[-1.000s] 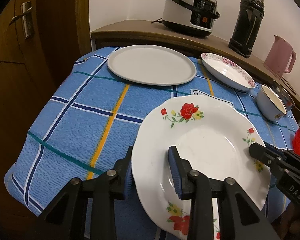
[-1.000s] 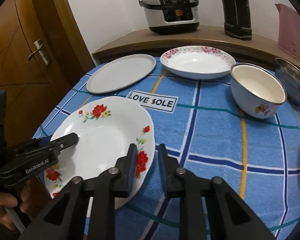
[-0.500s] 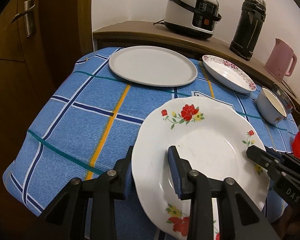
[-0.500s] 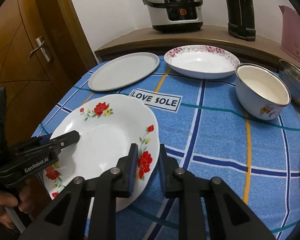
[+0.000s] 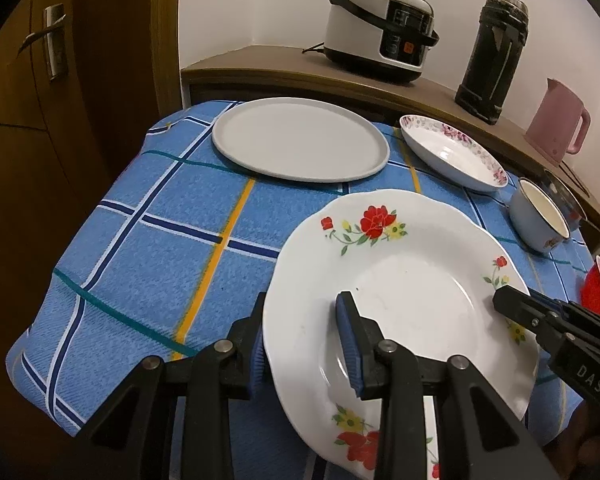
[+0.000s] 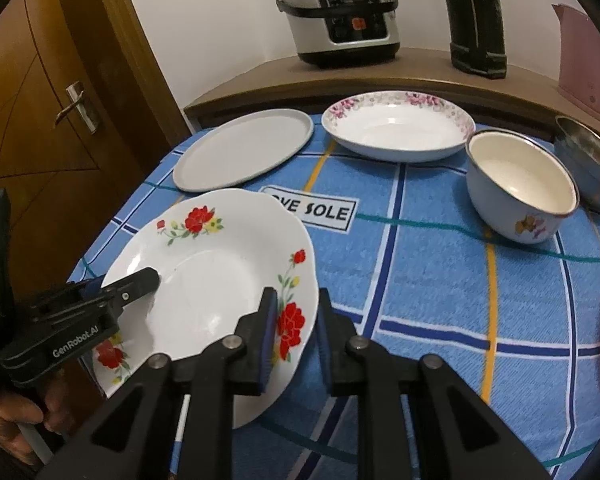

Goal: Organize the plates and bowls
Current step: 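Lift the red-flower plate with the left gripper toward the grey plate, then lower the red-flower plate onto the grey plate with the left gripper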

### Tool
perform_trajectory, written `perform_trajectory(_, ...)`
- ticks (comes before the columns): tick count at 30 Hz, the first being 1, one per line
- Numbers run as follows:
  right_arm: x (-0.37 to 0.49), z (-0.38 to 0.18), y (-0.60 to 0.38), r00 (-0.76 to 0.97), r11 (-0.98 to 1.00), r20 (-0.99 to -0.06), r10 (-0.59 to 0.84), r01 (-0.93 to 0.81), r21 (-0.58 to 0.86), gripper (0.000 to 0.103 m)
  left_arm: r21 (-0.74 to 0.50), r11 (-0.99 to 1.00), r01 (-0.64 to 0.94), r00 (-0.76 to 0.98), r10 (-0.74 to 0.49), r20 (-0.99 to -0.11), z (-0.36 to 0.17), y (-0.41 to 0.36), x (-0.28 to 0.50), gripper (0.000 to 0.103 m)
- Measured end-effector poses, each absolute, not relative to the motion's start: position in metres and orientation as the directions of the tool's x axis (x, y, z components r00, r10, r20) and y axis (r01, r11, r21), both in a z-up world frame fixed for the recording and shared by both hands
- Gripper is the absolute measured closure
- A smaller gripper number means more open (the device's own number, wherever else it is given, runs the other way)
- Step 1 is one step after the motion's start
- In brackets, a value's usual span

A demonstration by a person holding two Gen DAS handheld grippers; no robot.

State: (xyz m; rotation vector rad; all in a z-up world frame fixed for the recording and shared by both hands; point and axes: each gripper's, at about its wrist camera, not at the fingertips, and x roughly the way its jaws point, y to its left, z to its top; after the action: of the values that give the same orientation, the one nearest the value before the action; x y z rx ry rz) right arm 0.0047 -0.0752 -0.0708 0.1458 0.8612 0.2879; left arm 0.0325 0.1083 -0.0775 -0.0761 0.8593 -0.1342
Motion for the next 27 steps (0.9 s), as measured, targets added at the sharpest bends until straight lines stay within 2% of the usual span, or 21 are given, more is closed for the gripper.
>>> perform_trajectory(17,0.041,-0.046,-0.065,0.635,0.947,-0.703,0.322,-0.206,0.247,0.085,-0.127,0.99,0.063,0.696,-0.135,-0.705,-0.053,0.123,0.07,0.068)
perform_trajectory(27,0.1,-0.028,-0.05,0.66,0.945,-0.676,0.327,-0.222,0.24,0.085,-0.129,0.991,0.024,0.735,-0.105,-0.67,-0.038,0.141,0.125,0.068)
